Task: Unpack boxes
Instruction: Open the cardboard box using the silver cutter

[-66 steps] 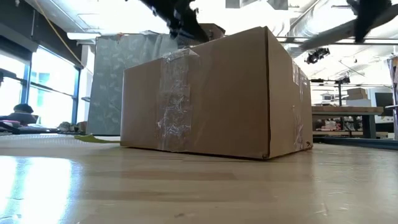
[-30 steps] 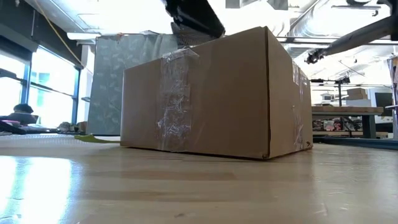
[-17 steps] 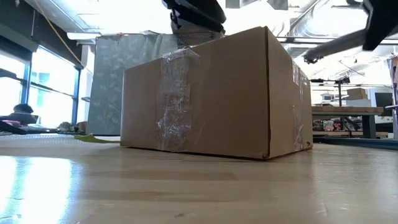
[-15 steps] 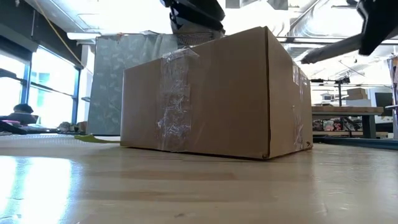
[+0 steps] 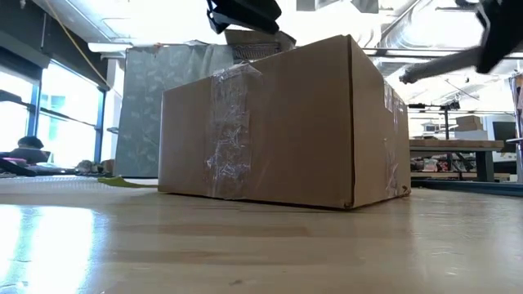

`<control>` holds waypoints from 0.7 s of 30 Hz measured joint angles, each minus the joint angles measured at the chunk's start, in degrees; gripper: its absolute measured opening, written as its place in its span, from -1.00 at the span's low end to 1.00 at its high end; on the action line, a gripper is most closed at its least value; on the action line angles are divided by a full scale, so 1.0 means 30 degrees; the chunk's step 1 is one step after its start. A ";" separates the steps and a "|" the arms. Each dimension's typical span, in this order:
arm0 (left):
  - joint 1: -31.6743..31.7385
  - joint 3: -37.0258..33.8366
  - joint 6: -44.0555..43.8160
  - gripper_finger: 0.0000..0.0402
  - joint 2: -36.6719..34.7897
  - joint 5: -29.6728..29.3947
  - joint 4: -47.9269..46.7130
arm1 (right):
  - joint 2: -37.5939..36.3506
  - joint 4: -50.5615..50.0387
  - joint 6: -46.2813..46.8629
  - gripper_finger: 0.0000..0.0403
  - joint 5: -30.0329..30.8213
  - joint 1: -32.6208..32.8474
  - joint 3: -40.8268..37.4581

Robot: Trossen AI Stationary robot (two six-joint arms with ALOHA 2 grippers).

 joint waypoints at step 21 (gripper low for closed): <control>-0.0159 0.0000 0.0508 -0.43 0.0000 -0.1909 0.0512 | -0.0786 -0.0016 -0.0439 -0.48 0.2039 0.0161 -0.1112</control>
